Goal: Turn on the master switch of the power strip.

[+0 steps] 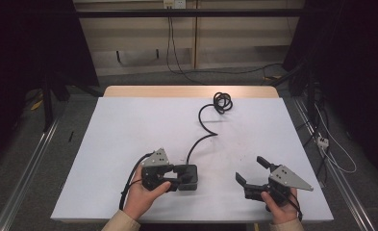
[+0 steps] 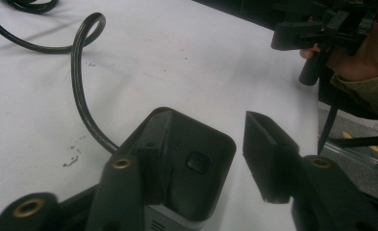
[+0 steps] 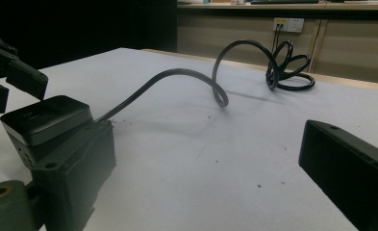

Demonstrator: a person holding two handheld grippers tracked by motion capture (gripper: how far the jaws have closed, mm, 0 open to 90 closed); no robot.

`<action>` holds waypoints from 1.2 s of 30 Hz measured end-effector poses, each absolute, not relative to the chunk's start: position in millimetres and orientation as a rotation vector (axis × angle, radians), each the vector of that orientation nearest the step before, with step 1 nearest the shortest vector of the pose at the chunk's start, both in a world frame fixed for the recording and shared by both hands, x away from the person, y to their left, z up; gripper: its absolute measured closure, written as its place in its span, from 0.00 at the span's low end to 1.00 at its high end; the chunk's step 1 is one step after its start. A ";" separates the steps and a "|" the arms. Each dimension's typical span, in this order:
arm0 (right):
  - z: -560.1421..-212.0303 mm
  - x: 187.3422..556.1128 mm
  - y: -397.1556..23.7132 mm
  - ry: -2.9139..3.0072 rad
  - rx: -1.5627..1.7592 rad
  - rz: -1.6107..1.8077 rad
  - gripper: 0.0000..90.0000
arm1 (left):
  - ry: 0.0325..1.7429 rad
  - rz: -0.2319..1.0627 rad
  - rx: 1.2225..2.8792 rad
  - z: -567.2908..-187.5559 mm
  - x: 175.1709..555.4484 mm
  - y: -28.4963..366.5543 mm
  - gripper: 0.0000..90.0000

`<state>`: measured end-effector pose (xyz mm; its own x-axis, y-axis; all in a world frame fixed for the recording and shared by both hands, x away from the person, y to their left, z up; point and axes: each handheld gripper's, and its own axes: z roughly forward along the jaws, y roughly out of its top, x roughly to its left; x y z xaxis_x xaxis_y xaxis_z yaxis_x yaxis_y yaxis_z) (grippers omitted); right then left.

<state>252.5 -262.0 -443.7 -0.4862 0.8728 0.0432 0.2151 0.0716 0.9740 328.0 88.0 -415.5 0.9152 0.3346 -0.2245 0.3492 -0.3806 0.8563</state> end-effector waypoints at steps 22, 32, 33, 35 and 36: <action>-443.1 252.4 -261.5 1.768 1.079 1.450 0.06 | 0.521 -0.039 1.972 -409.2 328.7 94.3 0.18; -443.2 252.6 -261.8 1.769 1.080 1.448 0.06 | 0.515 -0.029 1.952 -405.9 331.3 106.5 0.11; -443.2 252.5 -261.8 1.768 1.081 1.448 0.06 | 0.514 -0.028 1.950 -405.6 331.5 107.9 0.11; -443.1 252.5 -261.7 1.769 1.079 1.449 0.06 | 0.514 -0.023 1.944 -405.5 332.4 110.8 0.10; -443.1 252.5 -261.6 1.770 1.079 1.449 0.06 | 0.516 -0.021 1.942 -405.6 332.5 112.2 0.10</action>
